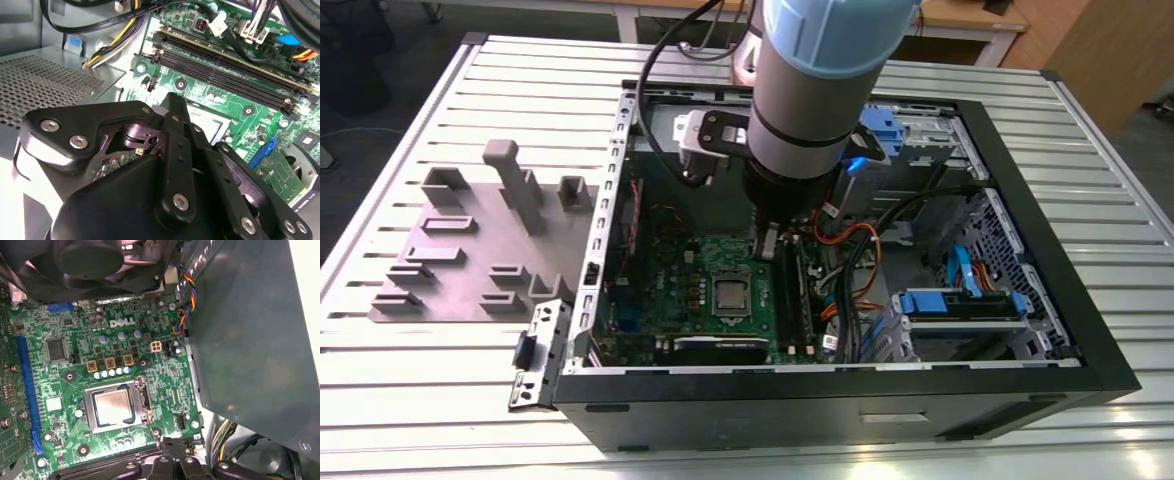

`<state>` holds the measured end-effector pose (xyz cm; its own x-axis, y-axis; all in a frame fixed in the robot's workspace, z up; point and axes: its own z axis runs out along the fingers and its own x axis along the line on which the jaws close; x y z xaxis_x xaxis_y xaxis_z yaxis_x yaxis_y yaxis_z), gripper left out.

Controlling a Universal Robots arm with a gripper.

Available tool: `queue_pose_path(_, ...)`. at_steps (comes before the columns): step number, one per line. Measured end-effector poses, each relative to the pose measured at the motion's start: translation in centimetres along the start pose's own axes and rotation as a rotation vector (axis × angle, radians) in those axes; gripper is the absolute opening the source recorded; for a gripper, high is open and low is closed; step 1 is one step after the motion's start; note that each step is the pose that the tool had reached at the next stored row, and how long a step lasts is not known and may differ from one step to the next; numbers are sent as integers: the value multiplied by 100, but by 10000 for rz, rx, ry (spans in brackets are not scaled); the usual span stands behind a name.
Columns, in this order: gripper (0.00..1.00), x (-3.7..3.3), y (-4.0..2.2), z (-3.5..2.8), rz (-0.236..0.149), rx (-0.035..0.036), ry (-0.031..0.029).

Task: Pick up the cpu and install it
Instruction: 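Close the cpu cover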

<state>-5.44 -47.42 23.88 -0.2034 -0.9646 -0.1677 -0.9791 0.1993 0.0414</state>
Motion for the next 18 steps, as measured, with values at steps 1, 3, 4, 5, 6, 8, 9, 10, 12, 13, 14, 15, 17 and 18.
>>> queue_pose_path(1,11,2,11,0,-17,-2,1)
queue_pose_path(3,11,5,23,-1,-39,-5,3)
queue_pose_path(4,11,8,24,-1,-50,-7,2)
queue_pose_path(5,11,13,24,-1,-78,-12,3)
queue_pose_path(6,11,15,25,-2,-137,-22,6)
queue_pose_path(8,11,19,26,-3,-300,-47,12)
queue_pose_path(9,11,21,25,-3,-391,-58,15)
queue_pose_path(10,11,24,25,-3,-487,-70,18)
queue_pose_path(12,11,28,25,-4,-695,-94,24)
queue_pose_path(13,11,31,24,-4,-790,-104,27)
queue_pose_path(14,11,34,25,-5,-876,-111,30)
queue_pose_path(15,11,37,25,-5,-953,-114,31)
queue_pose_path(17,11,51,22,-8,-1062,-109,33)
queue_pose_path(18,11,61,20,-9,-1090,-107,32)
